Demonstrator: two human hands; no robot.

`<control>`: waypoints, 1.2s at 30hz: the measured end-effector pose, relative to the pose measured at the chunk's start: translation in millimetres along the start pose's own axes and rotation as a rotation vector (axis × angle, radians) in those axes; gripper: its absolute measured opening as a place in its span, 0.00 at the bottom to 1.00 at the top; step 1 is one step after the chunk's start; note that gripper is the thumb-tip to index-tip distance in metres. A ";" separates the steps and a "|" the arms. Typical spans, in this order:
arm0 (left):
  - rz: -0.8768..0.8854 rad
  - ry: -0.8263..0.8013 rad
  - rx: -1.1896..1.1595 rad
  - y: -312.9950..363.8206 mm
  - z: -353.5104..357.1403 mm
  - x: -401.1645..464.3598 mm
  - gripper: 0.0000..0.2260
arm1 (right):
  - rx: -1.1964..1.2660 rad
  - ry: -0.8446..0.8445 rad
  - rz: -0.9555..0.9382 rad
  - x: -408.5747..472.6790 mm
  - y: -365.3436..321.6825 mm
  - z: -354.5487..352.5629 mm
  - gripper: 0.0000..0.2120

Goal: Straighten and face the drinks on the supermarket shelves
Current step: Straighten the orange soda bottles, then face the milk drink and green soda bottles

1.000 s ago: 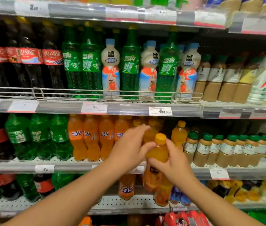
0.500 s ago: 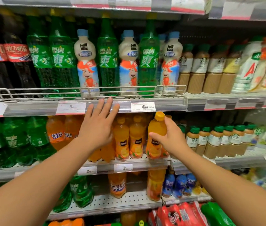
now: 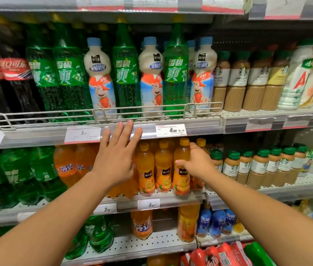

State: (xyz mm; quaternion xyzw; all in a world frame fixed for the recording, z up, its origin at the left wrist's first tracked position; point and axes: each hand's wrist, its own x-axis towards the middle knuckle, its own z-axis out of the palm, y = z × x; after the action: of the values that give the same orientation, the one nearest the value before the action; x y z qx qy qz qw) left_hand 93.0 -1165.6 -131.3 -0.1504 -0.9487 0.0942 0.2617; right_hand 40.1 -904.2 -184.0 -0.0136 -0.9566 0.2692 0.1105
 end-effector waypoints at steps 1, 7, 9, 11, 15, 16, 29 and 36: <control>0.002 0.005 -0.002 0.3 0.0 -0.3 0.46 | -0.039 0.003 0.006 1.9 -1.0 0.4 0.46; -0.001 0.019 -0.009 2.4 0.0 -0.2 0.46 | -0.148 0.030 -0.022 7.6 -4.9 -0.5 0.44; -0.001 0.022 -0.017 3.1 -0.2 -0.7 0.46 | -0.169 0.035 -0.026 8.3 -5.5 -0.2 0.42; -0.004 0.028 -0.017 3.0 -0.1 -0.8 0.46 | -0.199 0.023 -0.022 8.8 -6.1 1.8 0.42; -0.007 0.038 -0.010 3.8 2.1 -0.6 0.46 | -0.170 -0.019 0.003 7.5 -4.0 8.2 0.42; -0.008 0.041 -0.011 4.1 2.3 -0.4 0.46 | -0.157 -0.024 0.008 7.7 -4.3 8.1 0.42; -0.022 0.003 -0.011 3.2 -2.1 -0.1 0.46 | -0.115 -0.034 0.053 -5.4 -17.2 5.1 0.45; 0.070 -0.069 -0.104 -12.6 -17.0 0.8 0.42 | -0.241 -0.038 -0.206 -47.9 -73.2 -34.5 0.26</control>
State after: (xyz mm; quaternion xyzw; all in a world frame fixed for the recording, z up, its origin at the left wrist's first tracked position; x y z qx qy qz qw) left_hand 98.3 -1175.5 -113.3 -0.1935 -0.9550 0.0588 0.2170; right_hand 96.8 -953.1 -127.2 0.0765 -0.9803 0.1397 0.1171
